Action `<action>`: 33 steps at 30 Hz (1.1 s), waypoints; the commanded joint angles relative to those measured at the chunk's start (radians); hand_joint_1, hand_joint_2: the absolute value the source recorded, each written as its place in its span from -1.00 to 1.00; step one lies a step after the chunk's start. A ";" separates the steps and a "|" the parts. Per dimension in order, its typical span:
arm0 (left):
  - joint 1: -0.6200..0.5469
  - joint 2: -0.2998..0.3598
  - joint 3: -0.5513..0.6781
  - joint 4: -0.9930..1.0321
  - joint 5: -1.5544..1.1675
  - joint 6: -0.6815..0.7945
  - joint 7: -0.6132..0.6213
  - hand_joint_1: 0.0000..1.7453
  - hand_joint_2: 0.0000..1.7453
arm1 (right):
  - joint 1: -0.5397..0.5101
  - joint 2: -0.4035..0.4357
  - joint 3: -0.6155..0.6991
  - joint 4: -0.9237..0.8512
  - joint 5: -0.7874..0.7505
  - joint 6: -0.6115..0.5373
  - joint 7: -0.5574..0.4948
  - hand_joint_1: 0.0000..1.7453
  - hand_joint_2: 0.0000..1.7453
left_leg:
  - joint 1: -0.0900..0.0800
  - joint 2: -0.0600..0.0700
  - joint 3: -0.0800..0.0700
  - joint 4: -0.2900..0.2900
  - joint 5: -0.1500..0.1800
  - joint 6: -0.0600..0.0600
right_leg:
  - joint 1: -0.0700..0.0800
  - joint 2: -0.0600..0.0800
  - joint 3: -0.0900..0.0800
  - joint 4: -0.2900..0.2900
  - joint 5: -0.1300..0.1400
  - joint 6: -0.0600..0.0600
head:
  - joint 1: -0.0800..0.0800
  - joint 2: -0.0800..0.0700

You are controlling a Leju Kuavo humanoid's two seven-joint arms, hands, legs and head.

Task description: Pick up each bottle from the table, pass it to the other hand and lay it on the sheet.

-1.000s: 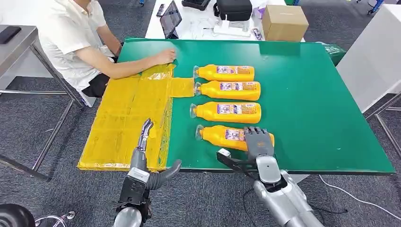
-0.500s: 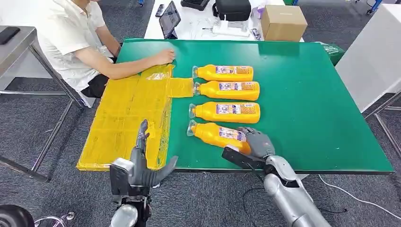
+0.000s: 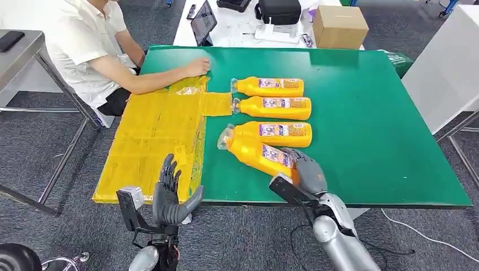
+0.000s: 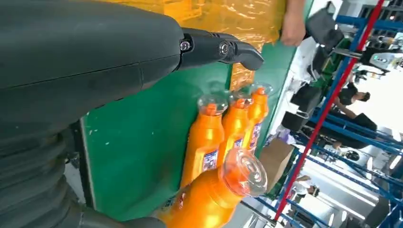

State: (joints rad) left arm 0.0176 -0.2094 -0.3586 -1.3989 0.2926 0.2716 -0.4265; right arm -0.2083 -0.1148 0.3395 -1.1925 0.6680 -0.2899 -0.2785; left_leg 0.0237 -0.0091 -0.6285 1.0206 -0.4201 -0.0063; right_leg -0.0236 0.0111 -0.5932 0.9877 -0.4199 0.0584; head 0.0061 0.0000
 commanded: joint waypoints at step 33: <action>-0.135 0.038 -0.124 0.094 0.195 -0.363 -0.003 -1.00 1.00 | 0.012 0.170 0.189 -0.016 -0.290 0.107 -0.307 0.60 1.00 | 0.000 0.001 0.003 -0.001 0.000 0.001 | 0.001 0.000 0.002 -0.001 0.000 -0.002 | 0.000 0.000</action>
State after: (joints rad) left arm -0.0795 -0.2003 -0.4273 -1.3226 0.5127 -0.0953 -0.4197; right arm -0.1619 0.0340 0.4742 -1.3332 0.3872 -0.1873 -0.5821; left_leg 0.0240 -0.0090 -0.6287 1.0205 -0.4200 -0.0063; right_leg -0.0234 0.0111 -0.5937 0.9879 -0.4200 0.0584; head 0.0057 0.0000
